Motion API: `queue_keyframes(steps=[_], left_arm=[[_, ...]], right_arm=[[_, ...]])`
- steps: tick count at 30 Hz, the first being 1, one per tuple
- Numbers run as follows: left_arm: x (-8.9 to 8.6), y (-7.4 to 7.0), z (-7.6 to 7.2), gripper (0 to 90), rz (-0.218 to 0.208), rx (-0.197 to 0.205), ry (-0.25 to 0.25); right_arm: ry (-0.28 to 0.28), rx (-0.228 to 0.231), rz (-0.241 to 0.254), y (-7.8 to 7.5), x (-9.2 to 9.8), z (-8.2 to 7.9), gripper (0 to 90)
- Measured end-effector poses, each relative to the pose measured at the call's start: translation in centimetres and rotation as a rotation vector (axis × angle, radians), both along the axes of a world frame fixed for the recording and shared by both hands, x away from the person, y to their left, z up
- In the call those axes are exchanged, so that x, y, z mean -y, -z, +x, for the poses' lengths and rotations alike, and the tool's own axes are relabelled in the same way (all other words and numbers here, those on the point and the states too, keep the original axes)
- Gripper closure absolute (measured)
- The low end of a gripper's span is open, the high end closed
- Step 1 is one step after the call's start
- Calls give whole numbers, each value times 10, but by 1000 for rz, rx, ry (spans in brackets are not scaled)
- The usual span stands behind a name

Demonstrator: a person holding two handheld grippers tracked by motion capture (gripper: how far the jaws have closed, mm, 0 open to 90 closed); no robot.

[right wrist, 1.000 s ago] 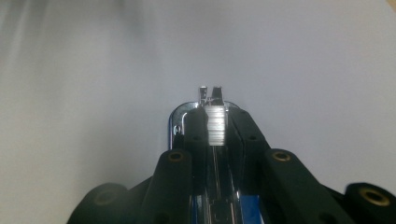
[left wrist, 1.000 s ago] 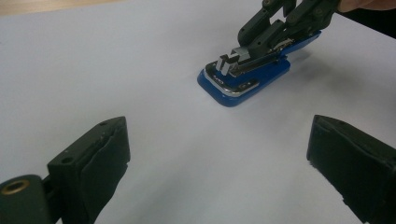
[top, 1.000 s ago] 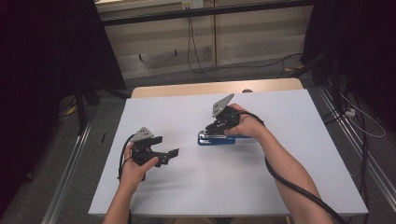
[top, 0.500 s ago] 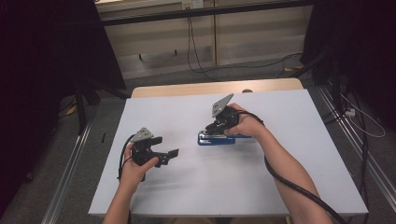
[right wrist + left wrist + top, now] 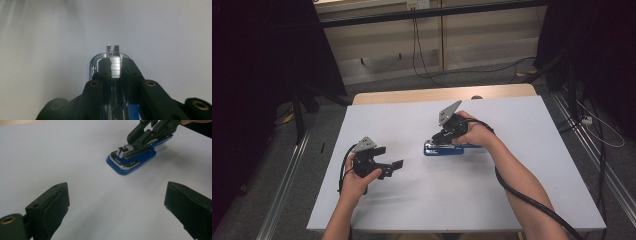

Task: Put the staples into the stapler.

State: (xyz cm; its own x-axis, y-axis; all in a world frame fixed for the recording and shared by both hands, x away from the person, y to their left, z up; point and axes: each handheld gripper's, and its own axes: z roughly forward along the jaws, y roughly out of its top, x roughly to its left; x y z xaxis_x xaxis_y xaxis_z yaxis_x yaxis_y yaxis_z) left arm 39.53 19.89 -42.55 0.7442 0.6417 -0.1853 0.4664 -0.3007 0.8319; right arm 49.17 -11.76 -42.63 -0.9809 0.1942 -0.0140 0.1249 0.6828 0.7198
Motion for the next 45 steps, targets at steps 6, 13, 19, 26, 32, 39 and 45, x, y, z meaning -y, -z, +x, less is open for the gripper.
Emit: queue_keyframes(steps=[6,13,19,26,32,39,45], left_arm=[[0,0,0,61,5,1,1],[0,0,0,61,3,-3,-2],[-1,1,1,61,3,-3,-3],[-1,1,1,61,3,-4,-3],[0,1,1,61,6,-4,-2],[-1,1,1,61,2,-5,-1],[-1,1,1,61,-2,-4,-5]], right_arm=[[-4,4,-2,0,0,-1,793],[-4,1,-3,0,-1,0,793],[-1,-2,-3,1,-4,0,793],[2,-6,-1,1,-7,1,793],[7,-17,8,2,-7,2,791],[15,-22,22,4,-8,2,784],[30,-26,28,5,-8,1,740]])
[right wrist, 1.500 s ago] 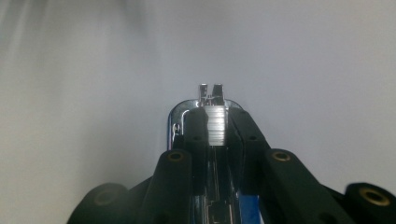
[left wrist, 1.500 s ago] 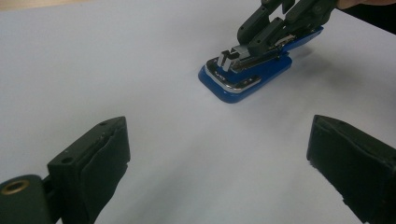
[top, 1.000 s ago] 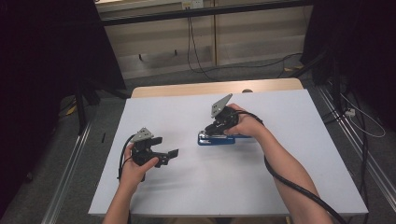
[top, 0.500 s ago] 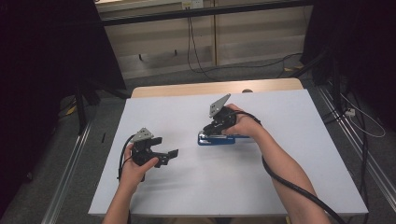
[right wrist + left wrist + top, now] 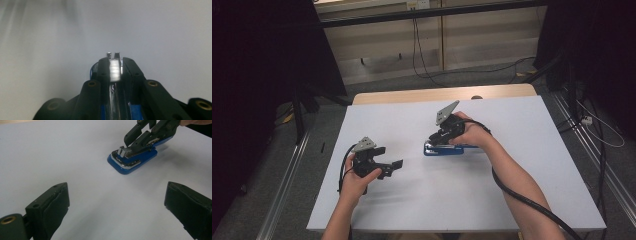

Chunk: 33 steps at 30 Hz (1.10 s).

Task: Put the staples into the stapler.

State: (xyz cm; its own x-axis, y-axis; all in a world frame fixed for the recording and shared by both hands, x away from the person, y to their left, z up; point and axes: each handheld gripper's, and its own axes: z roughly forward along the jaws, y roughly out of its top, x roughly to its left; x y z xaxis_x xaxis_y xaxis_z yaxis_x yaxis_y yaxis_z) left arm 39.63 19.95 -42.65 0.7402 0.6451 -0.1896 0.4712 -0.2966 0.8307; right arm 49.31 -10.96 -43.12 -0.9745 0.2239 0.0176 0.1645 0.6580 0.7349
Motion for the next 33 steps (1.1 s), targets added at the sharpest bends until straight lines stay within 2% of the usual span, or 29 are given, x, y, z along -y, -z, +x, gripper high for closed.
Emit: queue_keyframes(steps=[4,12,18,21,33], left_arm=[[1,0,0,61,4,1,4],[1,0,0,61,4,3,3],[2,-1,0,61,-4,9,5],[3,0,1,61,-5,12,8],[7,1,3,63,-5,12,16]], right_arm=[[14,-1,7,0,3,-2,710],[98,-12,70,-8,16,-10,569],[170,-26,75,-11,25,-19,460],[198,-45,105,-13,30,-24,402],[323,-49,113,-12,57,-40,221]])
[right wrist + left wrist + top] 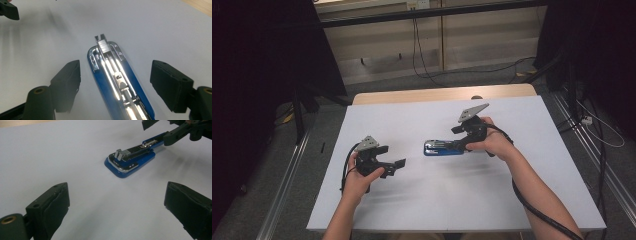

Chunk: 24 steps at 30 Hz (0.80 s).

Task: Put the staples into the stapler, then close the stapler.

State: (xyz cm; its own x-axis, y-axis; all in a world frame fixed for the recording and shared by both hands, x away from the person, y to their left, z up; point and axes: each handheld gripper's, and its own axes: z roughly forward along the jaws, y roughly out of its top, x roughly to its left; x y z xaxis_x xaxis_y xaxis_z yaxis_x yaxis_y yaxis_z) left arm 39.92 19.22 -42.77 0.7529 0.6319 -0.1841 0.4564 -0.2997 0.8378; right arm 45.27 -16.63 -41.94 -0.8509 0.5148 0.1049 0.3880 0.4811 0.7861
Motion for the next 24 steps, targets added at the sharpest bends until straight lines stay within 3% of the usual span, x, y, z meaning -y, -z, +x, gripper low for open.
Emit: queue_keyframes(steps=[6,16,24], left_arm=[[1,0,-1,63,3,2,3],[1,0,0,63,4,2,-2],[3,0,-1,63,12,5,1]], right_arm=[[77,17,-11,-2,12,-9,166],[129,29,-45,0,26,-26,168],[170,44,-19,1,40,-42,170]])
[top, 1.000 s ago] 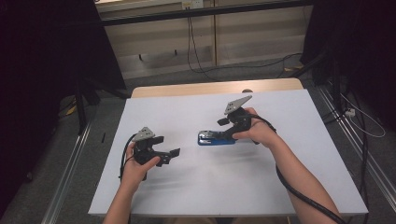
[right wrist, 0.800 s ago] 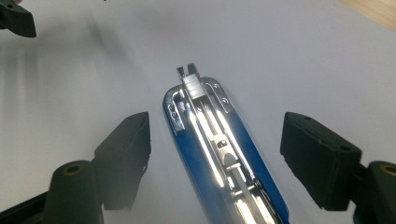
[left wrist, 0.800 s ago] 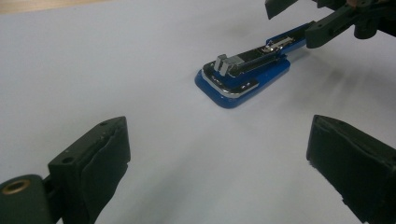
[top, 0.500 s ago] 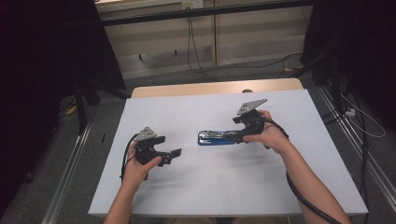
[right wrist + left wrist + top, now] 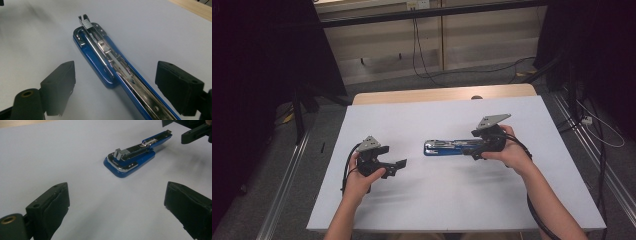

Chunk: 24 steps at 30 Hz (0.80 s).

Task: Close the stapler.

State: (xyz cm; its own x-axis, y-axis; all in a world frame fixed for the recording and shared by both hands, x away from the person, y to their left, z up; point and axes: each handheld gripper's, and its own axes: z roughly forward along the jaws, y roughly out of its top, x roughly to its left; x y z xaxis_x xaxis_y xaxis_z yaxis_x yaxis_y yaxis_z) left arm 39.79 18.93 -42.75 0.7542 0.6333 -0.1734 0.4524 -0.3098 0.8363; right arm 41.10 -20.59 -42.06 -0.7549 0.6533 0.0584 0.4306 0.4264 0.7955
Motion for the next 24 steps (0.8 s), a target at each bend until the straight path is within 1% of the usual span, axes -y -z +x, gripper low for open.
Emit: queue_keyframes(steps=[1,2,5,8,9,11,12,13,14,15,16,19,20,22,23,24], left_arm=[[0,0,0,63,0,-1,0],[0,0,0,63,5,-2,-1],[1,0,0,63,1,1,-1],[2,1,0,63,6,-1,-4],[3,2,0,63,10,-5,-3],[5,2,0,63,12,-5,-2],[6,2,0,63,12,-3,3],[7,1,0,63,14,1,6],[8,1,-1,63,19,6,9],[9,1,-1,64,13,5,10],[10,1,-2,65,20,8,15],[10,2,-1,65,19,2,13],[10,2,-1,65,18,1,10],[11,3,0,65,21,0,8],[11,3,0,65,23,-1,8],[12,4,0,66,22,-2,6]], right_arm=[[7,3,5,-1,2,-2,171],[17,13,0,-2,4,-4,174],[49,38,-16,-4,10,-10,182],[84,45,17,-4,16,-15,197],[89,45,6,-4,18,-16,205],[118,85,-34,-4,21,-19,235],[131,95,-36,-4,24,-20,241],[148,88,-29,-3,27,-21,245],[171,82,-26,-3,30,-22,265],[193,79,-32,-1,34,-23,308],[208,78,-37,0,38,-24,345],[235,85,-16,2,46,-27,429],[249,93,-19,3,49,-28,471],[265,83,-22,5,53,-28,536],[280,76,-29,7,53,-28,592],[283,76,-44,8,54,-28,633]])
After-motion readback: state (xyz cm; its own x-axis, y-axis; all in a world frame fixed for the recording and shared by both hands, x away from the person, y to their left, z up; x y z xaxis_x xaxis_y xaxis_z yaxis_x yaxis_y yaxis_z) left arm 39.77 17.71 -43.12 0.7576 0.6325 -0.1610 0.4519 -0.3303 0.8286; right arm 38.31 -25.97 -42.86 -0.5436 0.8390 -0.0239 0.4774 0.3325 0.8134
